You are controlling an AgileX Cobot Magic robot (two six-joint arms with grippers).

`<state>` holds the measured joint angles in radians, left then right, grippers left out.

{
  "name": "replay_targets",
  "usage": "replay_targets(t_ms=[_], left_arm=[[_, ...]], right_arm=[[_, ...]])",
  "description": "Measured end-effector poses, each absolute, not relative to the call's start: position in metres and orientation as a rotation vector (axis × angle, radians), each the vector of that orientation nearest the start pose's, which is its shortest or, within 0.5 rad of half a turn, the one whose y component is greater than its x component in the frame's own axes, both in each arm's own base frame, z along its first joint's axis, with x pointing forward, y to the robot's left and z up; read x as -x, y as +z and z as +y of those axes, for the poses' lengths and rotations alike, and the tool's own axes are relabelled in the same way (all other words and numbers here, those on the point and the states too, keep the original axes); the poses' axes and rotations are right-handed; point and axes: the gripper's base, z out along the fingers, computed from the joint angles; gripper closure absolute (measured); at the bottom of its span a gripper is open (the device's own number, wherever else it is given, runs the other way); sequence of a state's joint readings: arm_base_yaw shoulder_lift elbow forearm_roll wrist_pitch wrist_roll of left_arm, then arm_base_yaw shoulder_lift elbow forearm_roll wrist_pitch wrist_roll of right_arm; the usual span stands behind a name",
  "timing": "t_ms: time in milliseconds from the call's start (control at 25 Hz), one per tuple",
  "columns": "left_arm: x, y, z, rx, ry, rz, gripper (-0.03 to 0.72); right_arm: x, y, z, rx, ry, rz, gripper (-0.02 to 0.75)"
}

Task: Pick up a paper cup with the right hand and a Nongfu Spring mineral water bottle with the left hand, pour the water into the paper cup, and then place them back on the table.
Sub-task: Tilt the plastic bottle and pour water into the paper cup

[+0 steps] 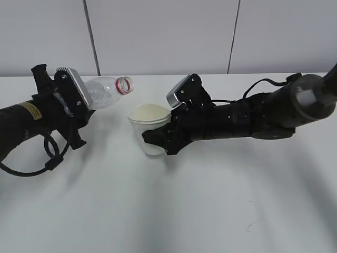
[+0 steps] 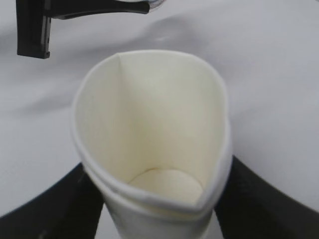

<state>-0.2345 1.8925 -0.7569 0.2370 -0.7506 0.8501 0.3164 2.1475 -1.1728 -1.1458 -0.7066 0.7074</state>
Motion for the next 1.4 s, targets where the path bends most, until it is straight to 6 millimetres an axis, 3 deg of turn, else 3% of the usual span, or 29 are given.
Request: replay_targets(t_ms=[1400], left_arm=[[-0.3458, 0.1544, -0.0952, -1.305, 0.622, 1.256, 0.302]], right_arm=[[-0.3799, 0.1237, 0.19, 1.088, 0.72, 1.714, 0.262]])
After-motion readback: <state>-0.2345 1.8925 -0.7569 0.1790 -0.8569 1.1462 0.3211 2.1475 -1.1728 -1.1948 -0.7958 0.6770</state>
